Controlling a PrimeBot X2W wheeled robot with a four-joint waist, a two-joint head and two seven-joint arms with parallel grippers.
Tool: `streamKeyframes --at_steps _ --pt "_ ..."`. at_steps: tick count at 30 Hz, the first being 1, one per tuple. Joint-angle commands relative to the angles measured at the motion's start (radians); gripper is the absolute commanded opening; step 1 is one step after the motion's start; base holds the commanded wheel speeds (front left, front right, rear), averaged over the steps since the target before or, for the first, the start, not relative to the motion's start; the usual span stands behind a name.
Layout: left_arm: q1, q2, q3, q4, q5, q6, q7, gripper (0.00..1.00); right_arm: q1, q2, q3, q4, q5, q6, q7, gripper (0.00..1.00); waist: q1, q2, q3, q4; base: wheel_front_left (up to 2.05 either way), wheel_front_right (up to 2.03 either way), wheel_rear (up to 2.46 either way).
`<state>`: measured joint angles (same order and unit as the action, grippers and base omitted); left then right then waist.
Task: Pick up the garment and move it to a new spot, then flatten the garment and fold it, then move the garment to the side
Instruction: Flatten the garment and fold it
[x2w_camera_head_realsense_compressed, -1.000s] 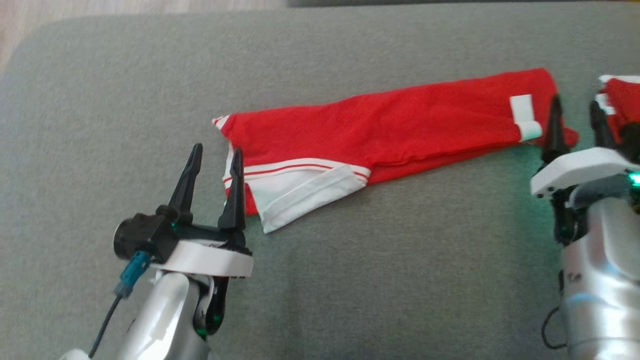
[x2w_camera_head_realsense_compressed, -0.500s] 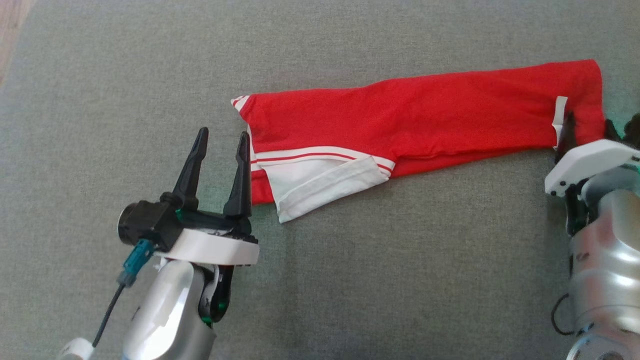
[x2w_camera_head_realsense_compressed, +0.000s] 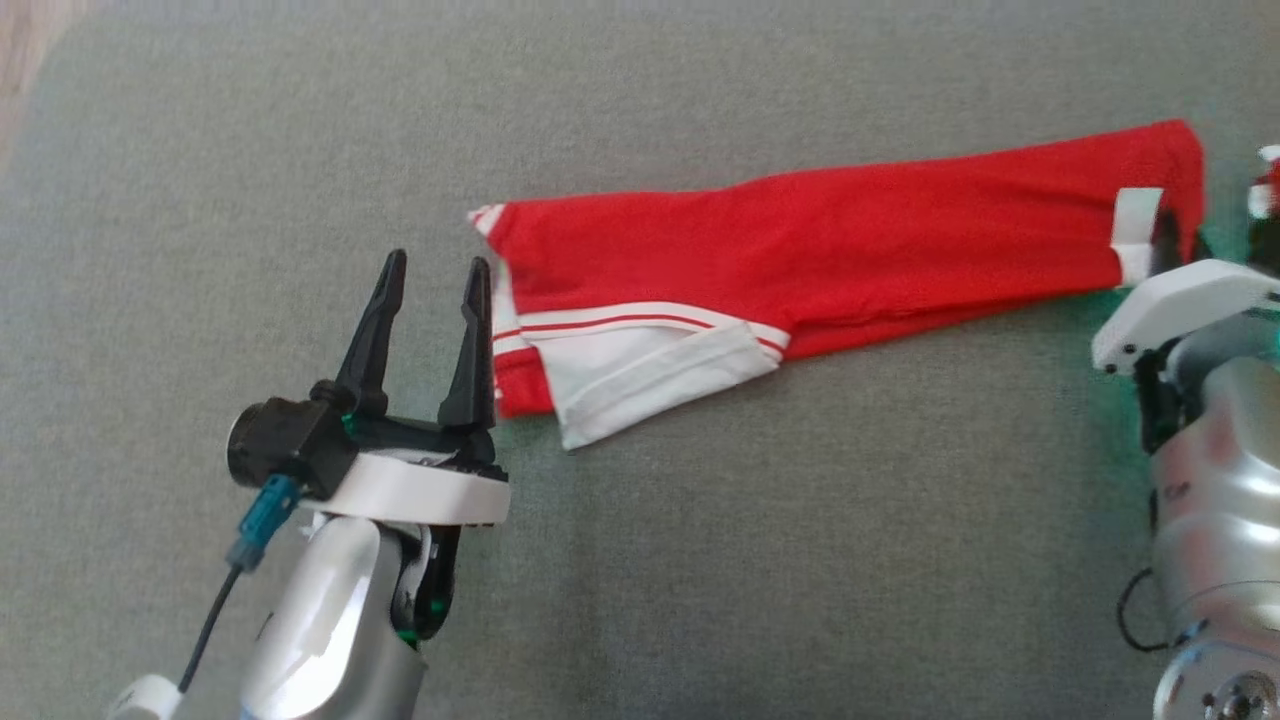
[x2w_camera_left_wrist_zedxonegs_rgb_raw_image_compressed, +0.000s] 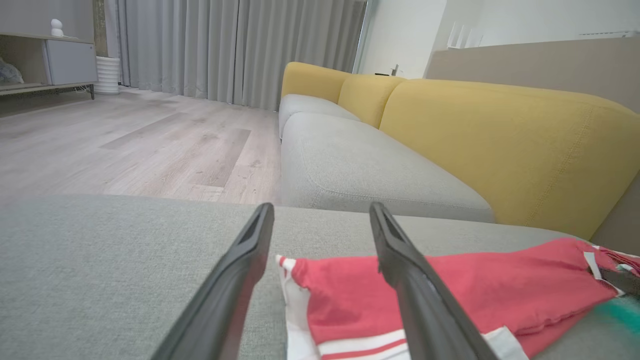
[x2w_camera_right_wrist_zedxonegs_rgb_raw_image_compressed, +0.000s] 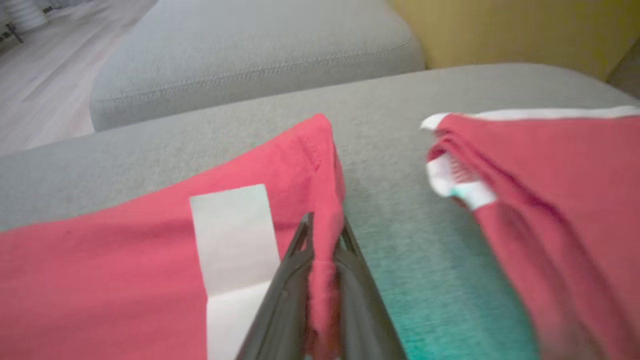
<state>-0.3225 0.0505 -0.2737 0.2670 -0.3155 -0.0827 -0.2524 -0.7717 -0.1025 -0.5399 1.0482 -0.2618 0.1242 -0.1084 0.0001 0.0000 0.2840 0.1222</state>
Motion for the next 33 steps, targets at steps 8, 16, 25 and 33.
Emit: streamKeyframes --at_steps 8,16,25,33 --pt "0.041 0.004 0.056 -0.028 0.009 -0.006 -0.009 1.0 0.031 -0.063 0.05 -0.087 0.109 0.007 -0.038 0.0 -0.0001 0.0 -0.097 -0.06 0.0 0.0 0.0" --pt "0.077 0.003 0.065 -0.029 0.016 -0.011 -0.009 1.0 0.139 -0.048 0.1 -0.2 0.191 0.007 -0.033 0.0 -0.0001 0.0 -0.168 -0.078 0.0 0.0 0.0" --pt "0.105 0.008 0.073 -0.037 0.02 -0.012 -0.009 1.0 0.198 0.022 0.301 -0.348 0.3 0.007 -0.024 0.0 -0.0001 0.0 -0.232 -0.055 0.0 0.0 0.0" --pt "0.116 0.013 0.065 -0.043 0.018 -0.008 -0.008 1.0 0.267 0.051 0.539 -0.453 0.418 0.007 0.006 0.0 -0.0001 0.0 -0.271 0.011 0.0 0.0 0.0"
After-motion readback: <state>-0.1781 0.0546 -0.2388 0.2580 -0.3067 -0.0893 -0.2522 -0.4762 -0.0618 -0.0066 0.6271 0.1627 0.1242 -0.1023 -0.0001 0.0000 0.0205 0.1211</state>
